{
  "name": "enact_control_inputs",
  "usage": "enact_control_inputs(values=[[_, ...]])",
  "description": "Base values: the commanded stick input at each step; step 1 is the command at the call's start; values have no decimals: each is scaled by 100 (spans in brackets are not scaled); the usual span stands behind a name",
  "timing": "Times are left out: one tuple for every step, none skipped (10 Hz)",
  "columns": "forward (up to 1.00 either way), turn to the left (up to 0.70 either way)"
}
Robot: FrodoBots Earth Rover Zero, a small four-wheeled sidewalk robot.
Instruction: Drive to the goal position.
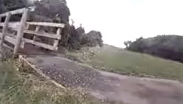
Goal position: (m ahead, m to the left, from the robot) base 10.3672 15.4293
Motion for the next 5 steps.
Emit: enact_control_inputs(values=[[100,0],[100,0],[10,0],[8,0],[8,0]])
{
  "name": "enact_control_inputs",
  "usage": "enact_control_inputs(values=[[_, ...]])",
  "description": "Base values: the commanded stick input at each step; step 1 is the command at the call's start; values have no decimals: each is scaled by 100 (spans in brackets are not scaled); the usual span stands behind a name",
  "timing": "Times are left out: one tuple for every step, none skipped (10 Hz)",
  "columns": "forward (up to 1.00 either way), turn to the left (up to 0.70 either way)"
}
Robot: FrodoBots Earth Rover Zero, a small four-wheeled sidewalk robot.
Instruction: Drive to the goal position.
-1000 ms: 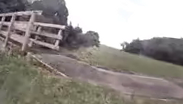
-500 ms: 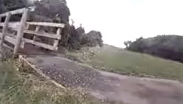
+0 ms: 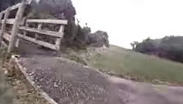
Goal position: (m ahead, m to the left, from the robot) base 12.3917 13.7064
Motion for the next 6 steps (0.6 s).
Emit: enact_control_inputs(values=[[9,0],[8,0],[8,0],[9,0],[8,0],[8,0]])
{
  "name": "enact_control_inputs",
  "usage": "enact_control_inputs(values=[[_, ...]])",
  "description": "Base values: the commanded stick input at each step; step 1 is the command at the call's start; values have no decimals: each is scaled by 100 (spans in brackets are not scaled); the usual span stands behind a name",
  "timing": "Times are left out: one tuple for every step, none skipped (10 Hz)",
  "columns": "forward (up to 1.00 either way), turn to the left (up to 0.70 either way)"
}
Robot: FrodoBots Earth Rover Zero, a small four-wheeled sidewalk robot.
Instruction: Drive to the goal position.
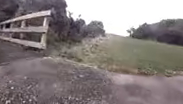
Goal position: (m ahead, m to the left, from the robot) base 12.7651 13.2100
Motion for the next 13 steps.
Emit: enact_control_inputs(values=[[9,0],[8,0],[8,0],[8,0],[82,20],[91,30],[100,40],[100,40],[100,40],[100,40],[100,40],[40,37],[19,13]])
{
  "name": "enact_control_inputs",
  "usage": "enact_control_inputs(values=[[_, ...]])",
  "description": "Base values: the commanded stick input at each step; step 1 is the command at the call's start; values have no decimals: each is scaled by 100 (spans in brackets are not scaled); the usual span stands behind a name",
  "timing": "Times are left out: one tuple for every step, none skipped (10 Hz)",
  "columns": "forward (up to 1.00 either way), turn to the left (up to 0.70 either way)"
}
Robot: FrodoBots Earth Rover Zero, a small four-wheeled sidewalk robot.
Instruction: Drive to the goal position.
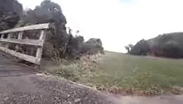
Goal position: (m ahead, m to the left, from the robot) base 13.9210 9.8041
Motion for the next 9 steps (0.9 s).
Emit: enact_control_inputs(values=[[8,0],[8,0],[8,0],[8,0],[8,0],[8,0],[9,0],[-2,0],[-5,-1]])
